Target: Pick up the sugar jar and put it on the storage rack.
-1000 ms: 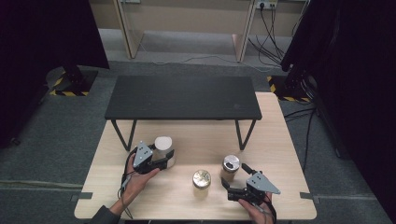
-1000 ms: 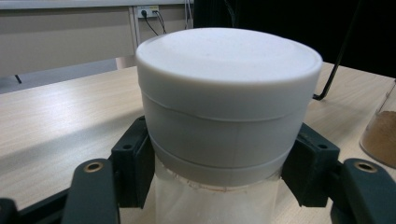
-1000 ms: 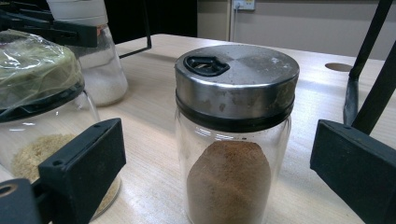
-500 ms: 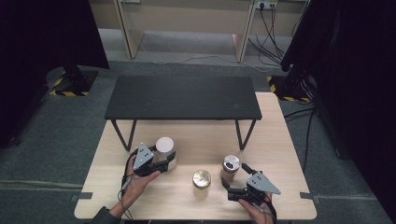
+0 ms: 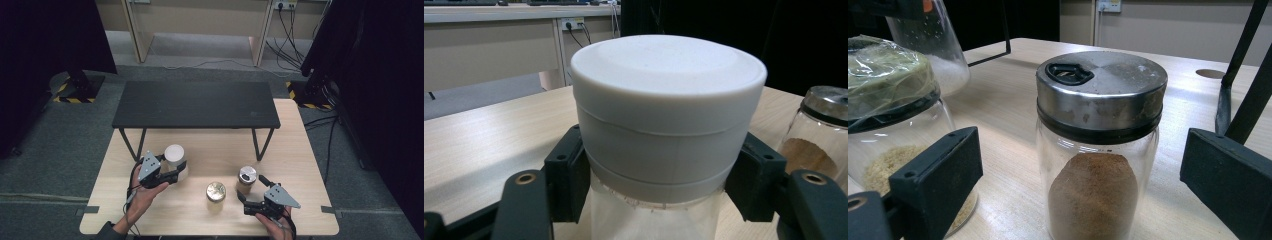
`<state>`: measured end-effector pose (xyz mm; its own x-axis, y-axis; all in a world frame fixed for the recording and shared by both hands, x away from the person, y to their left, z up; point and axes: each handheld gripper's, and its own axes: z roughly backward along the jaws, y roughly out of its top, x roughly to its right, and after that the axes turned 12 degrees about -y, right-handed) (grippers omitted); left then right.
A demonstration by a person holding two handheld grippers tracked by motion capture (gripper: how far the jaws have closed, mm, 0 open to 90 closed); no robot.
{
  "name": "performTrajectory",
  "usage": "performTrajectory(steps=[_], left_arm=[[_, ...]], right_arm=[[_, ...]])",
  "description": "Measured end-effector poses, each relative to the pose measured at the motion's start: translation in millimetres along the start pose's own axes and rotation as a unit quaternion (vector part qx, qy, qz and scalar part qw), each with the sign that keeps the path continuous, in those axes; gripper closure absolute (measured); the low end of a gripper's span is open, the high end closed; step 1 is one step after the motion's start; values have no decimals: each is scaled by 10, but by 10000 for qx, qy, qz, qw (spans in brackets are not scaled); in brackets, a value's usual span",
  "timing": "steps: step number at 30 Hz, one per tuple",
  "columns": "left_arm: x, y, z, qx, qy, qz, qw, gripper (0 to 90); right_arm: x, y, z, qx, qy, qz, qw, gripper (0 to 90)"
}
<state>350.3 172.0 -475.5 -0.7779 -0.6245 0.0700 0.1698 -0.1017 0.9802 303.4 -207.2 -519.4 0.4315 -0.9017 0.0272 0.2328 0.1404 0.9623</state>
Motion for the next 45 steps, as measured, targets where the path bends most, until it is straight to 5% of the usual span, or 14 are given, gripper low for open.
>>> performTrajectory(steps=[45], left_arm=[[42, 607, 251, -70, -262, 105, 9996, 350]], right_arm=[[9, -3, -6, -8, -12, -35, 10000, 37]])
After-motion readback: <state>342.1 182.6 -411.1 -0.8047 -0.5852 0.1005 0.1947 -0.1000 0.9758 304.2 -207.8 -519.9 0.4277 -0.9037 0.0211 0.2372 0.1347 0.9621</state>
